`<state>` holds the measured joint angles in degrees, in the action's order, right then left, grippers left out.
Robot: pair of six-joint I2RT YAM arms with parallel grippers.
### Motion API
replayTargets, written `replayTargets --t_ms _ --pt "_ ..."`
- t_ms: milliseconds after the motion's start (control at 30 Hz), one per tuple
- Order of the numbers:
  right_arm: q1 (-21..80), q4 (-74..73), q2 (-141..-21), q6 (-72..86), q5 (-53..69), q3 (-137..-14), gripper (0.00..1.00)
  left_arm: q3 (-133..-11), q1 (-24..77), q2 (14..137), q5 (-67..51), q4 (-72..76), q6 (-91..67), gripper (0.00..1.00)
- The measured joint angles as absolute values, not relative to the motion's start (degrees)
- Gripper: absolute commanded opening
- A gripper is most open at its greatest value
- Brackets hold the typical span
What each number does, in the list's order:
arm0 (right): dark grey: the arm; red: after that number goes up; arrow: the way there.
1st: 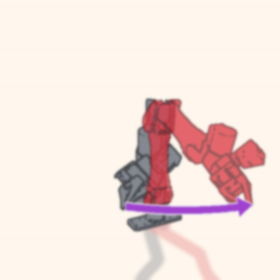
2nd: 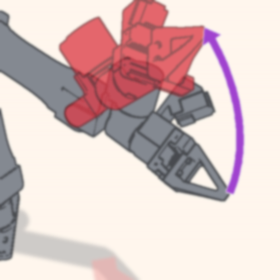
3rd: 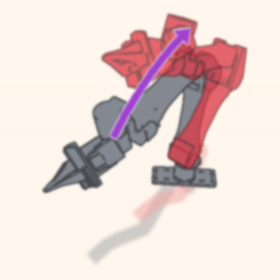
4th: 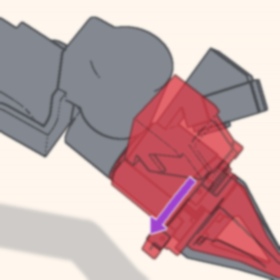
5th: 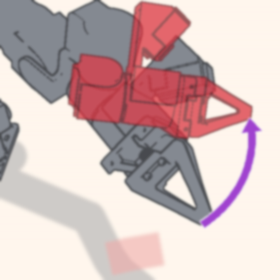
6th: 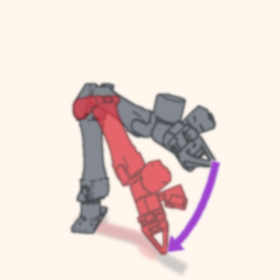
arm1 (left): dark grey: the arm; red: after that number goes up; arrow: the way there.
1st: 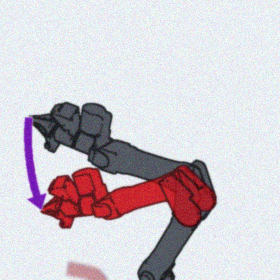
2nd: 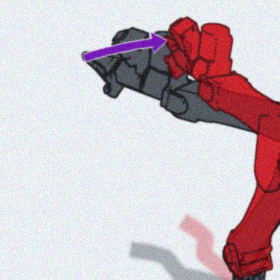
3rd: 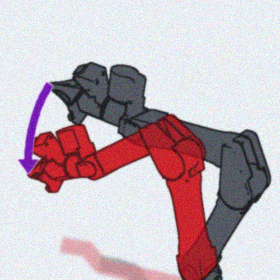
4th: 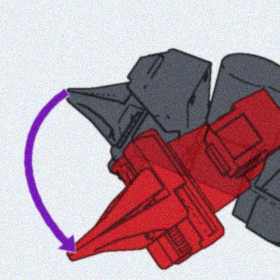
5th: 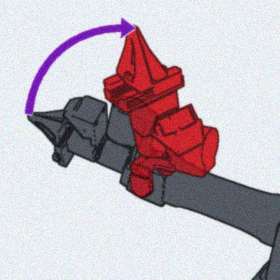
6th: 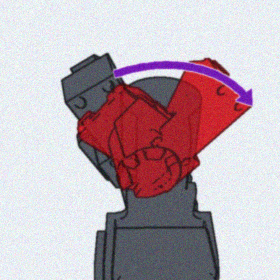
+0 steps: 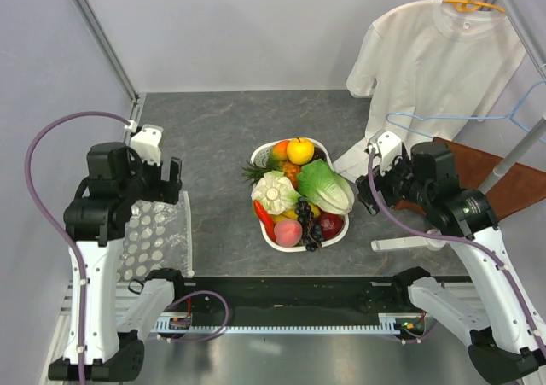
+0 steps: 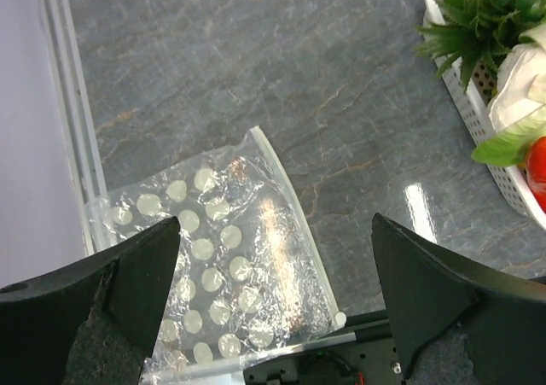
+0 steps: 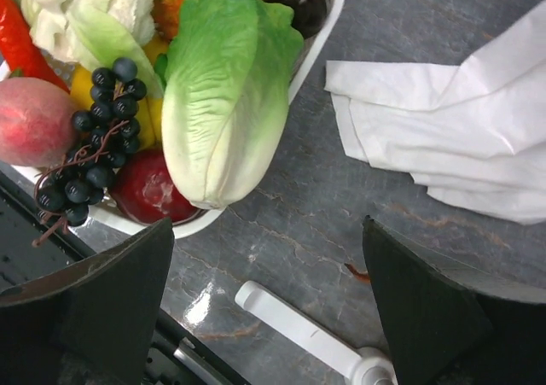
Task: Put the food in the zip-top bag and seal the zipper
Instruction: Pick up the zipper food storage bag at the corner of the board.
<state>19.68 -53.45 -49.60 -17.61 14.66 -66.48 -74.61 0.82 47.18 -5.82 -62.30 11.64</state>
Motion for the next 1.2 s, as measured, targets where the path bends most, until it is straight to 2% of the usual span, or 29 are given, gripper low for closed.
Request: replayTargets --t_ms 200,467,667,733,767,933,967,1200 --pt "19.7 -53.2 -49.6 -10.5 12.3 -68.4 0.98 -74.3 0.8 52.1 -5.5 -63.6 11.8 1.00" --pt "19.7 -52.9 -50.5 -11.4 20.7 -68.8 0.98 -66.3 0.8 60.7 -1.0 -64.5 17.6 1.00" --pt "19.7 -55.4 -58.0 -13.6 22.3 -70.4 0.98 -63.4 0.8 69.8 -0.2 -64.9 19.4 0.99" --pt "19.7 -55.8 -60.6 -13.8 22.5 -70.4 0.98 -63.4 0.8 72.0 -0.3 -64.1 19.4 0.97" --pt "19.7 -56.0 -61.3 -13.9 22.5 -70.4 0.98 -63.4 0.8 73.0 -0.5 -63.7 19.2 0.92" --pt "19.7 -55.9 -59.9 -14.3 22.7 -70.4 0.98 -62.7 0.8 77.6 -2.6 -60.5 17.0 0.90" --pt "19.7 -55.8 -59.6 -14.4 22.9 -70.4 0.98 -62.0 0.9 77.9 -2.7 -59.6 16.6 0.88" --pt "19.7 -55.7 -59.7 -15.1 22.9 -70.2 0.98 -57.7 6.3 81.8 1.1 -53.3 12.6 0.84"
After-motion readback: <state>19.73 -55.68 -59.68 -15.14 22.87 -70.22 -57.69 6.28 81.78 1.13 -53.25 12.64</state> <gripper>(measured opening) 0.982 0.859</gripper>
